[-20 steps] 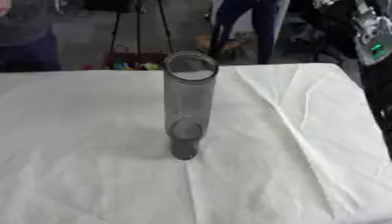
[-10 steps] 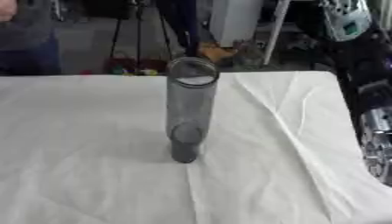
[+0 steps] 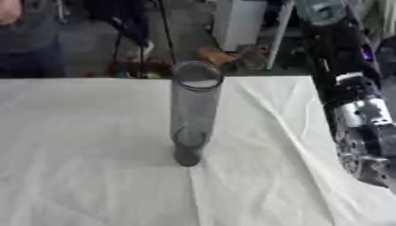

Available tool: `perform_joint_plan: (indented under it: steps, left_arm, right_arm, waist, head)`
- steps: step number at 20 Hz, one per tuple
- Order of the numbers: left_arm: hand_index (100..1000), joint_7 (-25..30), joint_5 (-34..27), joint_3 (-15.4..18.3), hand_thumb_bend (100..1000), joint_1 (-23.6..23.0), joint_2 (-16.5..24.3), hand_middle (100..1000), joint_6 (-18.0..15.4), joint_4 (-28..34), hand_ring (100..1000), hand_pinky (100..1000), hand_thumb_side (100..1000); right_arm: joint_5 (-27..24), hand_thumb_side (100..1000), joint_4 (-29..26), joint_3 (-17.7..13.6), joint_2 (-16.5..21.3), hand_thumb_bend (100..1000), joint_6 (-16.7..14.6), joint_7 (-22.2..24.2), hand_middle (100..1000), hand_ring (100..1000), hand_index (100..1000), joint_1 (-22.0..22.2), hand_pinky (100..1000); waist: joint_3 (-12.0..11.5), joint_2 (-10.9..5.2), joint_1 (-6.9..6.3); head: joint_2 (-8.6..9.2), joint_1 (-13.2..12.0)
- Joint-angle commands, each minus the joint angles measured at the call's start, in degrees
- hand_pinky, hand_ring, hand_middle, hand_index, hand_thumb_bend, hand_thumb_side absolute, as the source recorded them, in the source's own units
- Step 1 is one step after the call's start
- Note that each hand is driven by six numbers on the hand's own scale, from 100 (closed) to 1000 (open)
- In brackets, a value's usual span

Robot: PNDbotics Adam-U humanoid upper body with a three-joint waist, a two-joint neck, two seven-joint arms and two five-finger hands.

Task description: Arrange flowers into the vase.

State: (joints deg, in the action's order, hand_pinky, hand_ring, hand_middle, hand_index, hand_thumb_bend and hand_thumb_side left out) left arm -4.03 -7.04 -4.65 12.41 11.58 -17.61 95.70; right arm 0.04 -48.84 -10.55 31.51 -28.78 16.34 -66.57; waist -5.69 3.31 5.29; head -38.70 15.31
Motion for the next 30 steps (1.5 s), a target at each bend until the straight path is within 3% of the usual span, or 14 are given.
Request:
perform_joint_plan:
  steps: [1, 11, 25, 30]
  left_arm:
    - [790, 0.31, -0.25, -0.15, 968, 0.47, 0.19, 645, 0.00, 0.62, 931, 707, 783]
    - [790, 0.54, -0.38, -0.27, 968, 0.41, -0.14, 646, 0.09, 0.39, 929, 706, 784]
    - [790, 0.34, -0.23, -0.01, 967, -0.16, 0.03, 646, 0.01, -0.07, 930, 706, 784]
    - [791, 0.37, -0.21, -0.04, 968, -0.37, -0.12, 647, -0.01, -0.34, 930, 706, 784]
  right_arm:
    - [-6.44, 844, -3.69, 0.73, -0.03, 100, 2.88, 3.09, 100, 100, 178, -1.93, 100]
    - [-19.21, 872, -8.74, 3.74, -3.88, 100, 10.62, 9.21, 100, 100, 184, -2.34, 100]
    - [-30.78, 898, -9.21, 10.48, -3.64, 100, 12.76, 20.71, 100, 100, 193, -0.04, 100]
    - [-34.93, 926, -9.95, 11.75, -4.36, 100, 16.07, 22.79, 100, 100, 197, 0.25, 100]
  waist:
    - [-0.14, -0.99, -0.40]
    - [-0.49, -1.55, -0.75]
    - [1.58, -2.04, -0.39]
    - [1.86, -2.42, -0.22]
  head:
    - [0.34, 0.41]
    - [0.38, 0.97]
    - [-0.26, 0.19]
    - [-0.39, 0.22]
